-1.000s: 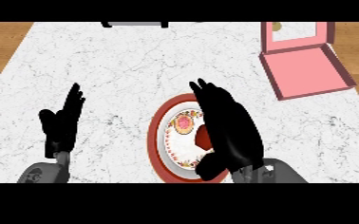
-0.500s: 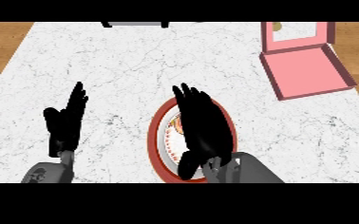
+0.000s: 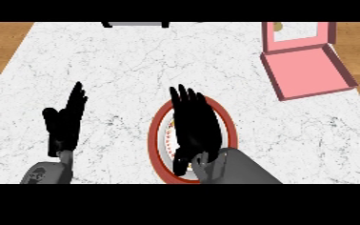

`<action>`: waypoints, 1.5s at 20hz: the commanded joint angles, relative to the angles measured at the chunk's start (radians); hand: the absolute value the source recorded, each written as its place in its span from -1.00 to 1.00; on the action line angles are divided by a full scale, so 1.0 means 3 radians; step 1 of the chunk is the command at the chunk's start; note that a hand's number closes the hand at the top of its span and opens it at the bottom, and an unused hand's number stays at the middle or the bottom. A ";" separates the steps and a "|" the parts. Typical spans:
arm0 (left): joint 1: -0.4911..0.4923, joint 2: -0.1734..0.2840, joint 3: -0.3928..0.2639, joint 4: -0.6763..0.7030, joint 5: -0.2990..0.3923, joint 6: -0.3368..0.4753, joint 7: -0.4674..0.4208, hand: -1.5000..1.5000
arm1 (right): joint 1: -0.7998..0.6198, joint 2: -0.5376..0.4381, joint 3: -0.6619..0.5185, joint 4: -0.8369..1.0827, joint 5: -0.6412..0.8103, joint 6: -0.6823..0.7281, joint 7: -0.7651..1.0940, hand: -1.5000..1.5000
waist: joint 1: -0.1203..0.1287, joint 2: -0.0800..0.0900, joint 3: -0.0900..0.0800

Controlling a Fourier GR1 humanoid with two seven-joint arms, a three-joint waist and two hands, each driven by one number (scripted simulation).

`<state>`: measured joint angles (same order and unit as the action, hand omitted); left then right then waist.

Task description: Pick the cupcake from the plate and place it in the cardboard box

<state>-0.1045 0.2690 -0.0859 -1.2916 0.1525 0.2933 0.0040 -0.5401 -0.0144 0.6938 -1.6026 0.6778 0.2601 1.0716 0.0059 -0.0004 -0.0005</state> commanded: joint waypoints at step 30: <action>0.0024 -0.0221 0.0117 -0.0092 -0.0286 -0.0079 0.0093 0.00 | -0.0577 0.0047 0.0211 0.1528 -0.0326 -0.0597 0.0127 -1.00 | 0.0045 0.0007 0.0002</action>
<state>-0.1119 0.2121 -0.0367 -1.2888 0.0849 0.2688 0.0125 -0.6504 -0.0078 0.7162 -1.2489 0.6363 0.1567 1.0455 0.0096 0.0005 -0.0001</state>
